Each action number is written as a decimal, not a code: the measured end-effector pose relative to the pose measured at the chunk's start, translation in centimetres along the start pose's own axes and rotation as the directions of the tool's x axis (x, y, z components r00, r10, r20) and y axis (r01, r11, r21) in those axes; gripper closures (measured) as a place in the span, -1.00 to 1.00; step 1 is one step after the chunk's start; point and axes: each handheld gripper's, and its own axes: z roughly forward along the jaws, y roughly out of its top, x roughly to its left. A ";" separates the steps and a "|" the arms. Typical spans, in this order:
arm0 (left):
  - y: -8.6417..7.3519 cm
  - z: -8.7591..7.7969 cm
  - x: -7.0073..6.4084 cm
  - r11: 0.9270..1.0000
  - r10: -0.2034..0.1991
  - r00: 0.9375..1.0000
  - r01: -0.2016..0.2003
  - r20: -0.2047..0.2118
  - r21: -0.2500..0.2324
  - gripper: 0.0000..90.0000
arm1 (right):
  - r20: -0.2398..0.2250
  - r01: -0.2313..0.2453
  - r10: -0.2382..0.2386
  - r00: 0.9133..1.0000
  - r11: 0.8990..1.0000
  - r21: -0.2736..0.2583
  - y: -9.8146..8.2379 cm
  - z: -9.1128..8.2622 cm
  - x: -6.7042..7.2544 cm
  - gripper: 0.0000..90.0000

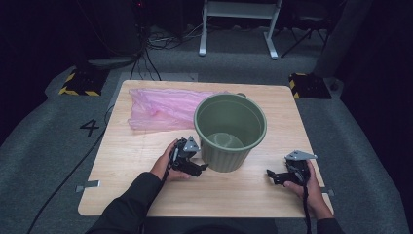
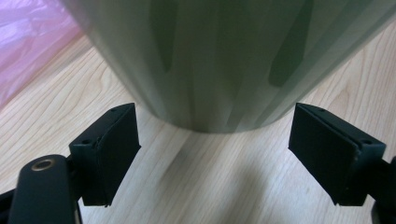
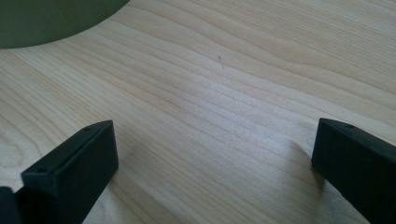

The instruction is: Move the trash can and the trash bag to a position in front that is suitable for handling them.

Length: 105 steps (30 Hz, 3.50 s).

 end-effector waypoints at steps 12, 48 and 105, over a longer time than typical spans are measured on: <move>1.4 1.8 -0.7 1.000 0.019 1.000 -0.019 0.006 -0.005 -0.71 | -0.001 0.001 -0.001 1.000 1.000 -0.001 0.0 0.0 0.0 -0.99; -3.4 -5.7 6.4 0.993 -0.116 0.962 0.107 -0.248 -0.049 -0.64 | -0.004 0.003 -0.003 1.000 1.000 -0.001 -0.2 -0.2 0.1 -0.99; -7.3 -6.9 18.3 0.933 -0.339 0.870 0.359 -0.359 -0.011 0.64 | -0.014 0.016 -0.016 1.000 1.000 -0.007 -0.3 -0.3 0.2 -0.95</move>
